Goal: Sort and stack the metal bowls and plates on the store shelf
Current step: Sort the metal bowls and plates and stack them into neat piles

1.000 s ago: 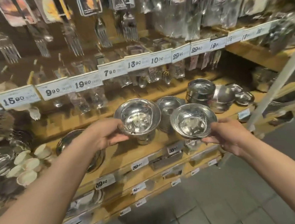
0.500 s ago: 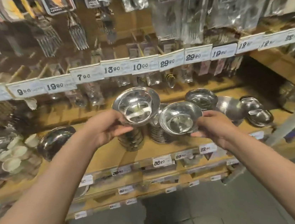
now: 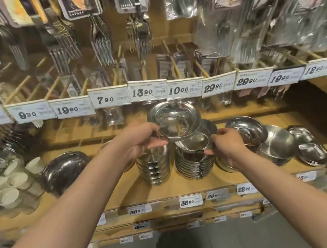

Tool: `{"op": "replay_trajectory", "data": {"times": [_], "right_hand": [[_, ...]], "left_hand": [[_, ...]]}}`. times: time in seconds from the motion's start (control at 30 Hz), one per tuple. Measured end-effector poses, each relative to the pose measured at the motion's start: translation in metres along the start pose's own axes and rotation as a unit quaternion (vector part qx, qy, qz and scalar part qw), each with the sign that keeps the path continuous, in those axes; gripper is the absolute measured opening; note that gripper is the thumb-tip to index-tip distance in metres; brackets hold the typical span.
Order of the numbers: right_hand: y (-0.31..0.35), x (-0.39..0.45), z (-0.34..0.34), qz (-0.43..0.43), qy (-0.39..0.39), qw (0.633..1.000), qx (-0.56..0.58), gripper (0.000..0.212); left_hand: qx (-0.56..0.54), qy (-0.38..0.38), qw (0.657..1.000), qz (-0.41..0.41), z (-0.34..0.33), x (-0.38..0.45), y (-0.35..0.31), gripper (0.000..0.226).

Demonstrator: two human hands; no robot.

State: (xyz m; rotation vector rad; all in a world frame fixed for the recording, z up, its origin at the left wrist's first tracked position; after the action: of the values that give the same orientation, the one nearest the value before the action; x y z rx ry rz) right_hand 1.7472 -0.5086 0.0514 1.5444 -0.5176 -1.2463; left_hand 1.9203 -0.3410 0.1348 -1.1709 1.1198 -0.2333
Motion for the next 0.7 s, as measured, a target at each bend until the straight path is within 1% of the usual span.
{"op": "replay_trajectory", "data": {"times": [0.07, 0.2, 0.3, 0.43, 0.5, 0.6, 0.7], "right_hand": [[0.001, 0.003, -0.004, 0.005, 0.002, 1.0, -0.019, 0.018], [-0.003, 0.008, -0.005, -0.001, -0.006, 0.998, -0.067, 0.032], [-0.007, 0.008, -0.004, -0.002, -0.007, 0.996, -0.094, 0.037], [-0.011, 0.009, 0.001, 0.02, -0.01, 0.991, -0.133, 0.031], [-0.012, 0.011, 0.003, 0.034, -0.024, 0.986, -0.162, 0.026], [-0.012, 0.011, 0.007, 0.071, -0.041, 0.961, -0.263, 0.027], [-0.012, 0.01, 0.009, 0.08, -0.027, 0.957, -0.278, 0.028]], "left_hand": [[-0.001, 0.008, 1.0, 0.005, -0.001, 0.006, -0.003, 0.018], [-0.005, 0.017, 1.0, 0.007, -0.002, 0.012, -0.01, 0.014], [-0.02, 0.009, 1.0, 0.005, -0.006, 0.016, -0.012, 0.012], [-0.028, 0.003, 1.0, 0.003, -0.013, 0.023, -0.01, 0.013], [-0.032, 0.002, 0.999, 0.005, -0.016, 0.025, -0.01, 0.015], [-0.038, 0.003, 0.999, 0.008, -0.02, 0.026, -0.009, 0.013], [-0.044, -0.01, 0.999, 0.0, -0.023, 0.025, -0.007, 0.012]]}}
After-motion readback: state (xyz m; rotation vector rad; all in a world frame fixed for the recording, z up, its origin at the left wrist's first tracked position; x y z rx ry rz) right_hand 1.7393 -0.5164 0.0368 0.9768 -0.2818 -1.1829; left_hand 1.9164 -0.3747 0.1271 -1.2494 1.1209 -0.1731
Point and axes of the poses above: each hand's wrist, its own x-axis towards the middle knuckle, its own z-axis out of the back of the hand, y = z × x, the point moved 2 cm from there along x, towards the middle knuckle, and after that the axes turned 2 degrees about x, right-handed, at the moved point
